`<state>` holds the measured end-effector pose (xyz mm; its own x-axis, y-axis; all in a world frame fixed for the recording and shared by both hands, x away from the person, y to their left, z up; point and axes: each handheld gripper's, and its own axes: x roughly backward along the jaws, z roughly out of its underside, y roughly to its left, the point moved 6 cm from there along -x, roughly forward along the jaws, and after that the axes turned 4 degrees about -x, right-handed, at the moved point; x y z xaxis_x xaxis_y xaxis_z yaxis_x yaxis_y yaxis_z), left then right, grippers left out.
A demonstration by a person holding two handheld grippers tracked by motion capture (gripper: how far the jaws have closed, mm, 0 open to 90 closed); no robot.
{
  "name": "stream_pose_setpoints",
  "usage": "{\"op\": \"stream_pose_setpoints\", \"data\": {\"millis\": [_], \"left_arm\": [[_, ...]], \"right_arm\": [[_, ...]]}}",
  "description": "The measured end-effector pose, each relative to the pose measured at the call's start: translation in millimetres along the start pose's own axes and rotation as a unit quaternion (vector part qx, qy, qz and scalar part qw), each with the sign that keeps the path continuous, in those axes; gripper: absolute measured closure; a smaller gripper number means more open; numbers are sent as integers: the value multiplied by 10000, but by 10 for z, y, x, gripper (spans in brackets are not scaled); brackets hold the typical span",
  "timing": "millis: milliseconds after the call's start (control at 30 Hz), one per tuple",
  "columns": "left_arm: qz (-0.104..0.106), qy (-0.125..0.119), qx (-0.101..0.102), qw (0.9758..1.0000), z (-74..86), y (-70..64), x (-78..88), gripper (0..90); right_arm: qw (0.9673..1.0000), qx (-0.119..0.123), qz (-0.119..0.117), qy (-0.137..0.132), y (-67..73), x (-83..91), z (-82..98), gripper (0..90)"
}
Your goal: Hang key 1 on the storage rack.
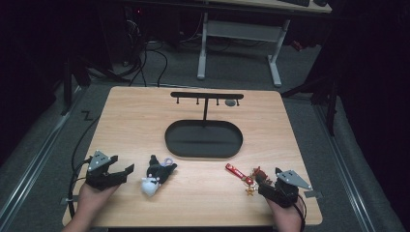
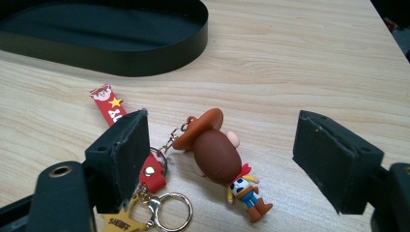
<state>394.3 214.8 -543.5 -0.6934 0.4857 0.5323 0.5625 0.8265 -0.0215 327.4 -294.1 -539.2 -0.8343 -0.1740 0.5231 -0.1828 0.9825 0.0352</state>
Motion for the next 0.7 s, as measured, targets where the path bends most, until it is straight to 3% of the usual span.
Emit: {"op": "stream_pose_setpoints", "data": {"millis": [100,400,500,700], "left_arm": [[-26,8,-129,9999,-8,-23,-17,246],[21,142,-260,9996,29,-63,-80,246],[-17,153,-382,9992,34,-69,-67,246],[-30,112,-383,9992,31,-62,-43,246]], "right_arm": [[10000,28,-67,17,10,11,24,193],[9999,-61,-98,-3,-34,48,42,159],[9998,-90,-109,105,-68,32,63,154],[9997,-97,-144,185,-89,-3,66,154]]}}
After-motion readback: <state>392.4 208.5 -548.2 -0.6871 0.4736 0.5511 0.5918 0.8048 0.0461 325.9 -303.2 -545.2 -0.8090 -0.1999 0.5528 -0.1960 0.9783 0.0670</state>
